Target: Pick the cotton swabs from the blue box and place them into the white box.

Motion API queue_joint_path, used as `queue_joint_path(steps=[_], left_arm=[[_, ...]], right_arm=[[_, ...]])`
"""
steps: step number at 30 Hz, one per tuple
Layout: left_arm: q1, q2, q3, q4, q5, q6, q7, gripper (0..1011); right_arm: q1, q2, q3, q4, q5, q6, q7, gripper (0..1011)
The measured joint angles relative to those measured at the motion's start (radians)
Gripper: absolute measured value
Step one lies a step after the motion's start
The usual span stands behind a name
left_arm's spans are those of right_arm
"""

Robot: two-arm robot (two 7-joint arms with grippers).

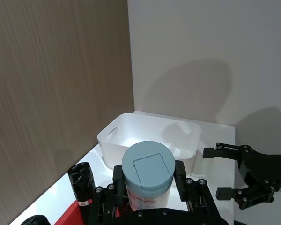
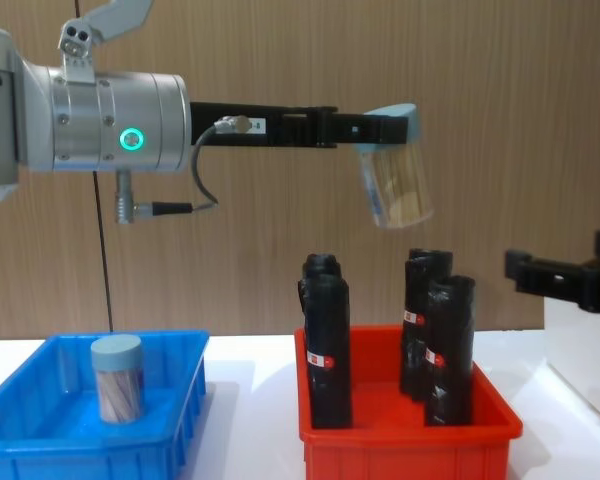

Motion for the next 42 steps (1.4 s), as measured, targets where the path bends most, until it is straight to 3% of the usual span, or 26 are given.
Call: queue_joint_path(steps=[10,23,42], left_arm=[[-0.007,-0.004,0.002,0.008,0.001,0.001,-0.006,653],[-0.011,-0.006,0.003,0.012,0.002,0.001,-0.01,653],[-0.012,-0.007,0.003,0.014,0.002,0.001,-0.011,653]], right_arm=[[0.083,-0.015,-0.005,0.02,-0.042,0.092,0.11,1002],[0.199,-0.051,-0.014,0.087,-0.076,0.169,0.228,1002],[0.301,-0.094,-0.029,0.164,-0.086,0.209,0.302,1002]])
